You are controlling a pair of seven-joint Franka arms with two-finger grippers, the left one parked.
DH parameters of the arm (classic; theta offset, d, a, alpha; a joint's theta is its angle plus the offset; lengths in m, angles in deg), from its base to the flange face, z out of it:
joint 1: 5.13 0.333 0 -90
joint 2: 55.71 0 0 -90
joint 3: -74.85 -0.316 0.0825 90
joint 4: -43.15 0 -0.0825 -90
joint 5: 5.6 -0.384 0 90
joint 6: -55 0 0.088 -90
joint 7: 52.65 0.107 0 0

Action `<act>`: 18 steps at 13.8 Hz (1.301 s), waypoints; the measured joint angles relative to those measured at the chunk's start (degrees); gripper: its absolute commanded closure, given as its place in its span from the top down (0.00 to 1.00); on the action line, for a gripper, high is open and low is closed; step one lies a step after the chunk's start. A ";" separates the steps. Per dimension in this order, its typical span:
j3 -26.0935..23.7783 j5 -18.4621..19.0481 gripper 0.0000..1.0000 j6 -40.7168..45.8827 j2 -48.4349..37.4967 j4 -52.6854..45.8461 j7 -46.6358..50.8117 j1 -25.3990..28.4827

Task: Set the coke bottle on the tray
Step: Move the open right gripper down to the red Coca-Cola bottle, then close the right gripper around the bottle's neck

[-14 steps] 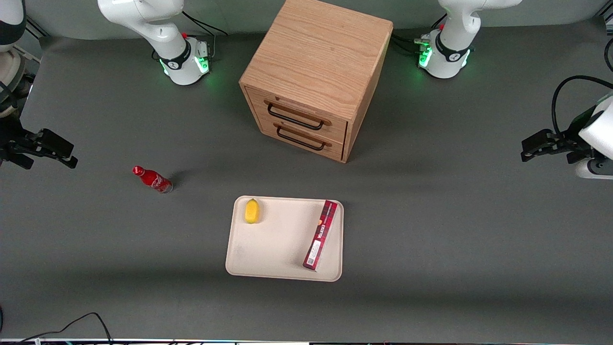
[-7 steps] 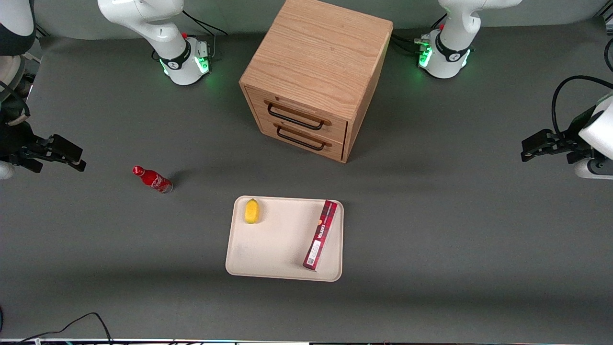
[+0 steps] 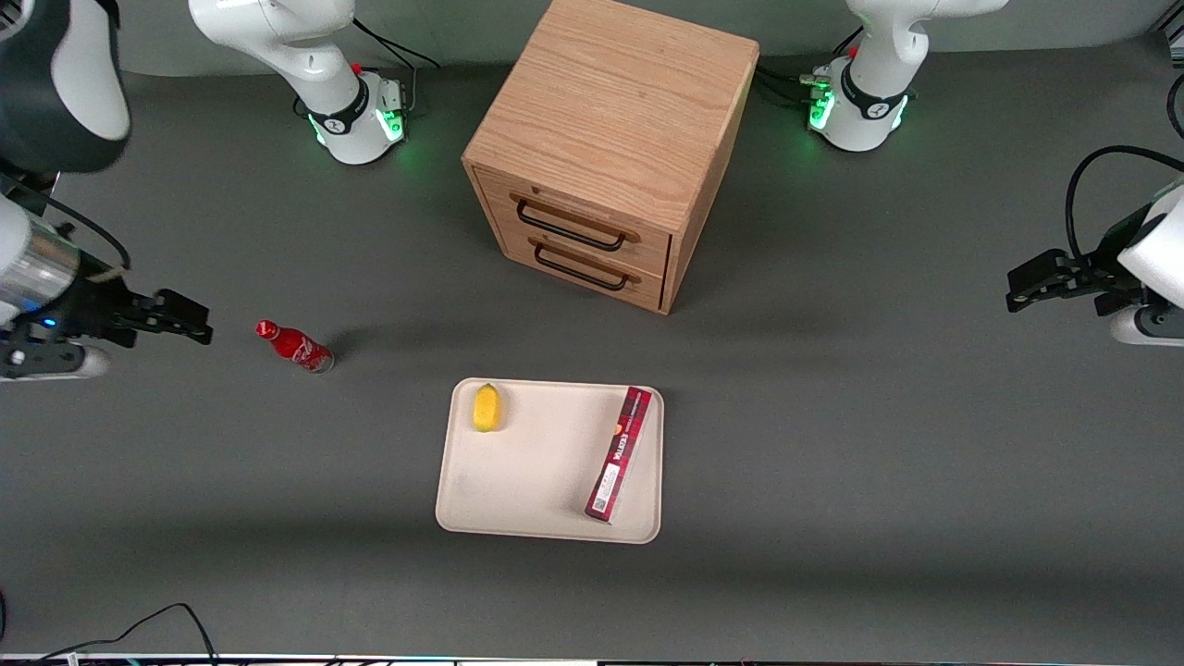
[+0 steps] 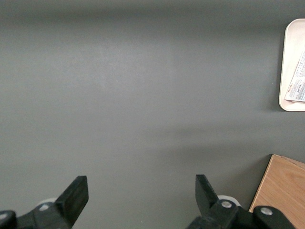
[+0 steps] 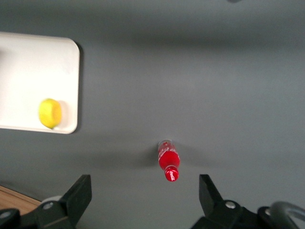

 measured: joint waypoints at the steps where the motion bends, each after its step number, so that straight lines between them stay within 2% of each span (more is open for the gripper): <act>1: 0.04 0.00 1.00 -1.66 -0.05 2.88 -0.02 -0.02; 3: 0.23 0.00 1.00 -7.50 -0.84 9.63 -1.91 -0.20; 6: 1.51 0.00 0.93 -14.74 -3.13 19.07 -6.87 -0.77; 7: 1.84 0.00 0.88 -17.74 -4.27 22.44 -7.58 -0.99; 10: 2.25 0.00 0.79 -26.93 -7.60 32.66 -8.53 -1.07; 13: 2.37 0.00 0.61 -30.19 -8.64 37.38 -8.58 -1.15; 14: 2.59 0.00 0.51 -31.38 -8.77 38.48 -8.58 -1.17; 15: 2.90 0.00 0.34 -32.57 -8.81 39.50 -8.68 -1.18; 17: 3.29 0.00 0.28 -35.20 -8.83 41.38 -9.96 -1.23; 18: 3.30 0.00 0.12 -35.66 -8.84 41.81 -10.20 -1.23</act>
